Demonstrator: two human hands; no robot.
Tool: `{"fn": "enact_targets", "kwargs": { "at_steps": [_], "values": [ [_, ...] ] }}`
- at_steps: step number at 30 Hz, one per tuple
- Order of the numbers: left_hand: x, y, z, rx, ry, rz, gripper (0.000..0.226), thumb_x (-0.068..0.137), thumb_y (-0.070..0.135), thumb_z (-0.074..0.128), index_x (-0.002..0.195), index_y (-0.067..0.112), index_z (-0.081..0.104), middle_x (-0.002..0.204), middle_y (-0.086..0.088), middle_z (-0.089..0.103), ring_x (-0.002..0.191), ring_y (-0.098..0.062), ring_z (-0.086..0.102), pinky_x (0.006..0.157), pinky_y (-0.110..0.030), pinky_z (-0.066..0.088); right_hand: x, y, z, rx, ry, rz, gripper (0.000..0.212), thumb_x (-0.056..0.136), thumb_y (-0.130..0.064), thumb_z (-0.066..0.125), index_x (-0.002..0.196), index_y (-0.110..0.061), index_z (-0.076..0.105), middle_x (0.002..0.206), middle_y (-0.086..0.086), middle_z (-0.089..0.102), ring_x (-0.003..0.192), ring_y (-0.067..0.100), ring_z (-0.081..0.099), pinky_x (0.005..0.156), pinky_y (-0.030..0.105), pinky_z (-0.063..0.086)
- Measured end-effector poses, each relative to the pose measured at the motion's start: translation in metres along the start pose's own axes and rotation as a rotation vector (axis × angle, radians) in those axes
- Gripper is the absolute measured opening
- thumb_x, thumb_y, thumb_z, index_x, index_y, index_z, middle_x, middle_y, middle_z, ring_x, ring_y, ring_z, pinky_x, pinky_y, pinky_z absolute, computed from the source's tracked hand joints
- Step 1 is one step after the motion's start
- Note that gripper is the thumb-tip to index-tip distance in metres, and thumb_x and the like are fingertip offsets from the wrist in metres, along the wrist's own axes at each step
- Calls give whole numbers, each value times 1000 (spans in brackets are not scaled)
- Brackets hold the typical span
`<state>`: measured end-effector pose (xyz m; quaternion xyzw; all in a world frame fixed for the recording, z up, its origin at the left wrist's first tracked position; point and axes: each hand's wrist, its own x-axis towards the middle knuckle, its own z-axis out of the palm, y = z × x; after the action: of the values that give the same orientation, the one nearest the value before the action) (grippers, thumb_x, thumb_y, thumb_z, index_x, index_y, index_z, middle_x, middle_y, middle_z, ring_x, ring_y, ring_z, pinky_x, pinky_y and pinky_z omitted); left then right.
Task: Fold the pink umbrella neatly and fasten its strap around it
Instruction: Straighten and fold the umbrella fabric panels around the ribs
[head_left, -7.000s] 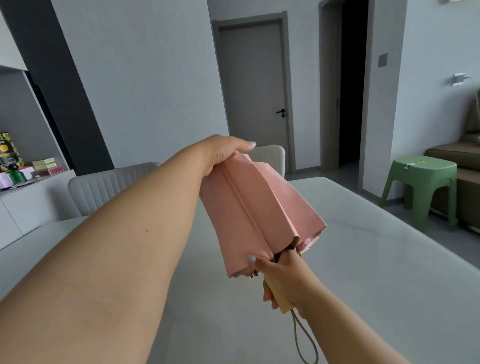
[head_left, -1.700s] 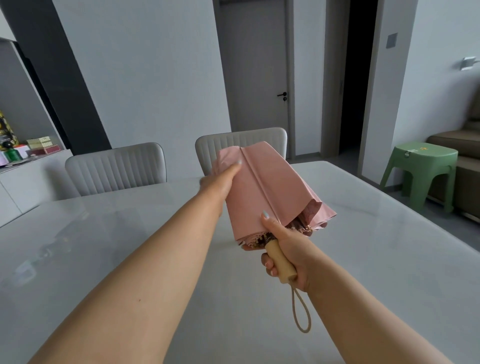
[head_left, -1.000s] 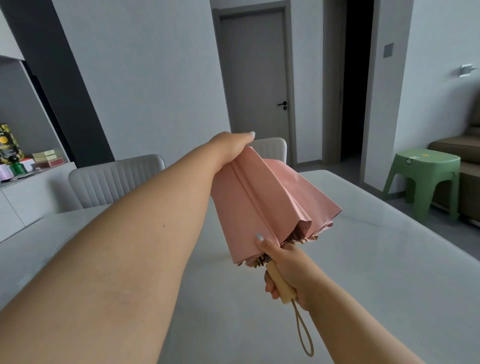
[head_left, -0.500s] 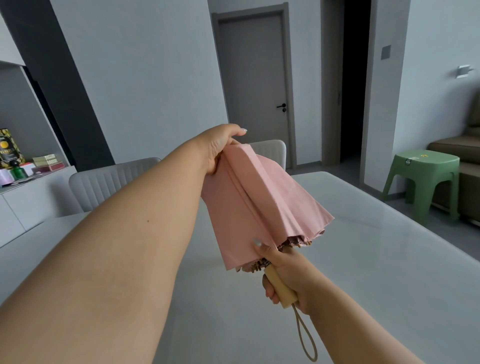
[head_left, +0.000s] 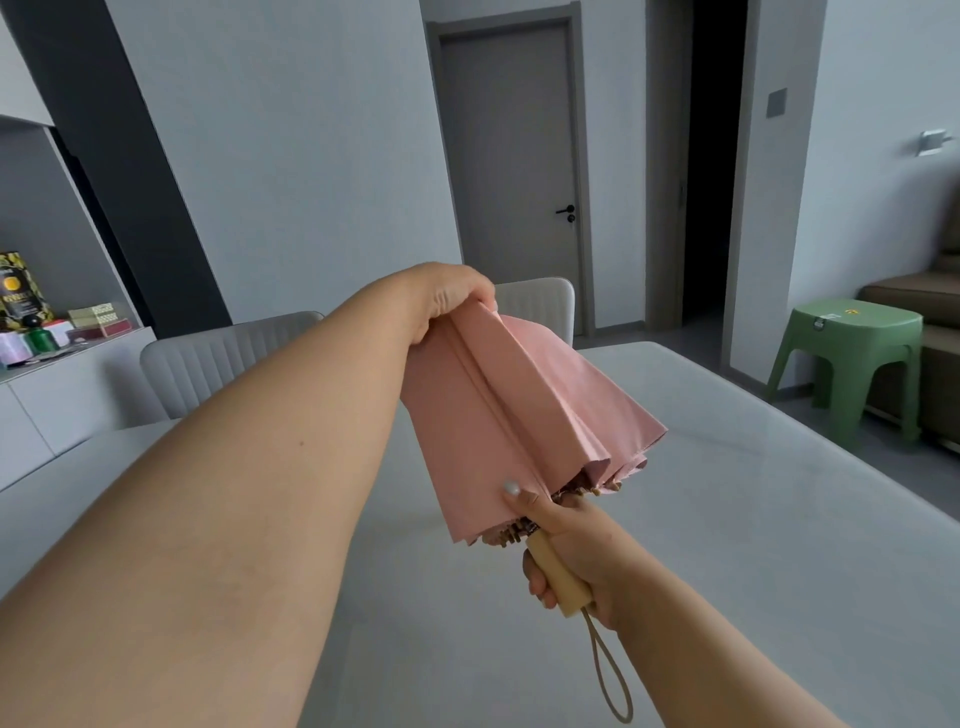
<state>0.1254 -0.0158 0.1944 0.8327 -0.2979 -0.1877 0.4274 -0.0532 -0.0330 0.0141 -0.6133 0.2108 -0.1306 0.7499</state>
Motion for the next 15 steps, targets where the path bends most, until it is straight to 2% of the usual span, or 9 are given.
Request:
{"fn": "enact_targets", "kwargs": {
  "at_steps": [2,4,6,8,9,11,13,15],
  "values": [
    [1,1,1,-116,-33,17,9,79,17,63,72,11,62,71,-7,57,60,-22,55,67,-28,47,3,2,-1,4,-10,-16,55,87,-45,65,112,3,56,78,17,66,39,18,51,39,25,43],
    [3,1,1,-238,-53,34,16,84,18,59,69,12,58,68,-6,54,56,-19,52,61,-25,45,4,3,-2,13,-15,-36,55,88,-44,65,112,5,56,91,22,69,39,18,50,38,25,42],
    [2,-1,0,-230,-56,32,24,87,29,59,72,10,60,62,-6,59,50,-19,55,59,-24,46,5,4,-4,24,-17,-49,53,88,-43,65,112,3,55,102,25,69,40,18,50,38,25,42],
    [0,-1,-2,-183,-73,23,37,88,43,58,84,7,64,60,-8,66,49,-21,61,63,-26,50,5,4,-4,25,-21,-46,51,88,-43,66,113,-1,54,109,28,67,40,19,51,39,26,43],
    [1,-1,-2,-189,-84,19,41,87,46,59,88,6,65,64,-9,67,54,-23,63,68,-29,52,5,5,-3,26,-20,-40,50,87,-44,67,113,-3,53,109,30,66,40,19,51,39,26,43],
    [1,-1,-2,-231,-86,26,32,87,39,63,80,8,62,69,-10,63,62,-24,61,74,-32,51,5,5,-2,27,-14,-30,53,87,-44,67,114,-1,54,97,26,69,40,19,51,39,25,43],
    [1,-2,-2,-314,-59,35,24,87,29,64,75,10,57,70,-8,58,63,-23,58,74,-31,49,4,4,-2,17,-1,-31,56,87,-44,67,114,3,55,85,18,69,38,19,51,39,25,43],
    [2,-2,-2,-329,-75,40,28,88,33,62,77,8,60,72,-9,60,65,-23,59,76,-31,49,4,3,-3,9,11,-32,56,87,-45,67,113,2,55,77,17,65,38,18,51,39,26,43]
  ]
}}
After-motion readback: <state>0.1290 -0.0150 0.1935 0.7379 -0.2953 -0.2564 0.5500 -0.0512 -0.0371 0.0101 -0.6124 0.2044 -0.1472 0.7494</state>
